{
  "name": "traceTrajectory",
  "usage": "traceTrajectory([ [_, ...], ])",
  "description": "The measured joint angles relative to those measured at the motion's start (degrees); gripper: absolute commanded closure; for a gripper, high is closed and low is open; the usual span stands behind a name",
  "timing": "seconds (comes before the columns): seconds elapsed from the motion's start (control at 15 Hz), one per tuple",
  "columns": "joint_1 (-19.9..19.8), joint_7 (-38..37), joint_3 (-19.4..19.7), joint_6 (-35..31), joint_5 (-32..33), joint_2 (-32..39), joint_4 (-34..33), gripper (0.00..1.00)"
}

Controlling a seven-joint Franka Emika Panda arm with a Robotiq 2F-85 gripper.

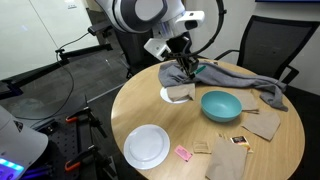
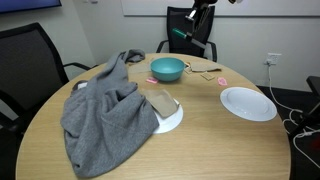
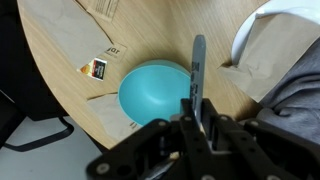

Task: Move the marker from the table and put it into the blue bowl

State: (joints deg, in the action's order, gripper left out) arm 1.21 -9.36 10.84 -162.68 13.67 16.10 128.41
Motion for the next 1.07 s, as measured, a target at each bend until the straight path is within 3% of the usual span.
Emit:
traceTrajectory([
  [0.07, 0.0, 0.0, 0.0, 0.0, 0.0, 0.0, 0.0, 0.96],
  [0.4, 0.0, -0.9, 0.8, 0.0, 0.0, 1.2, -1.4, 0.96],
  [0.73, -0.1, -4.0, 4.0, 0.0, 0.0, 7.0, -9.0, 0.96],
  [1.07, -1.6, -4.2, 3.5, -1.0, -2.7, 14.1, -16.1, 0.96],
])
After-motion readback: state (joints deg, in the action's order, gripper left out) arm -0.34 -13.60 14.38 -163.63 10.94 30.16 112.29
